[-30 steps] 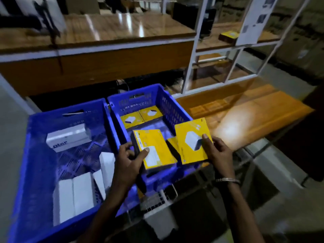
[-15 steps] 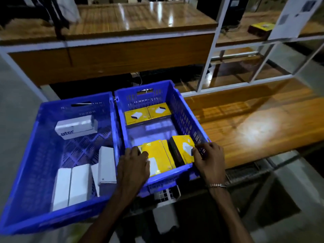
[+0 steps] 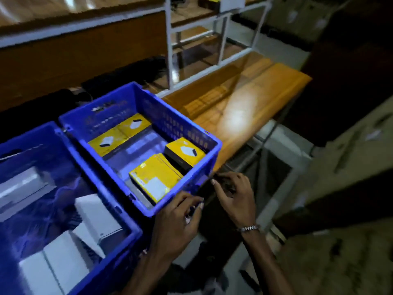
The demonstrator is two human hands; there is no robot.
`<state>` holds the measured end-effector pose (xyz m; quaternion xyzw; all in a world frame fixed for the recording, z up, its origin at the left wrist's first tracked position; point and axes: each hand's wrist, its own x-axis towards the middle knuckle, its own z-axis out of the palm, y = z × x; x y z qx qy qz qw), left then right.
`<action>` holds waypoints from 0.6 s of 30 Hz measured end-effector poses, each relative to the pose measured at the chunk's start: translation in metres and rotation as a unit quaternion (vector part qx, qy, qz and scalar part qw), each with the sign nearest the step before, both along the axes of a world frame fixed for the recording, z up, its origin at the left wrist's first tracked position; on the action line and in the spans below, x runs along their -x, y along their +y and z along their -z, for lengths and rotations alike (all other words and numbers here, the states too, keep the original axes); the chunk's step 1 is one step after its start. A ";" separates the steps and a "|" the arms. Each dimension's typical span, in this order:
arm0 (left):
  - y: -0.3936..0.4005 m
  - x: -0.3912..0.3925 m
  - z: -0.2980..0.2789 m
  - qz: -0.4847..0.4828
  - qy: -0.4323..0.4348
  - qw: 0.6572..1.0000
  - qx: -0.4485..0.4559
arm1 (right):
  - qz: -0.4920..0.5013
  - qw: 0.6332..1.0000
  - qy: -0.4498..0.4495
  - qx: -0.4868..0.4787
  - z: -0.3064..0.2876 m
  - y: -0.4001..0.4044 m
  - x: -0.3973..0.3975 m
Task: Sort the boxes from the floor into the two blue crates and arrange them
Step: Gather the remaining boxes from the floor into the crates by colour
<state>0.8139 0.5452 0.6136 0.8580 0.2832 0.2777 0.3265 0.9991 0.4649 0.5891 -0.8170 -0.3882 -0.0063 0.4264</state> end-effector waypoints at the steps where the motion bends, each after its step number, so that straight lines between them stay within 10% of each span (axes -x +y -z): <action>1: -0.006 0.008 0.010 0.016 0.006 1.000 0.015 | 0.022 1.000 0.008 0.009 0.005 -0.016 0.015; 18: -0.189 0.103 0.097 0.435 0.161 0.878 0.118 | 0.424 0.859 0.282 0.044 0.054 -0.339 0.299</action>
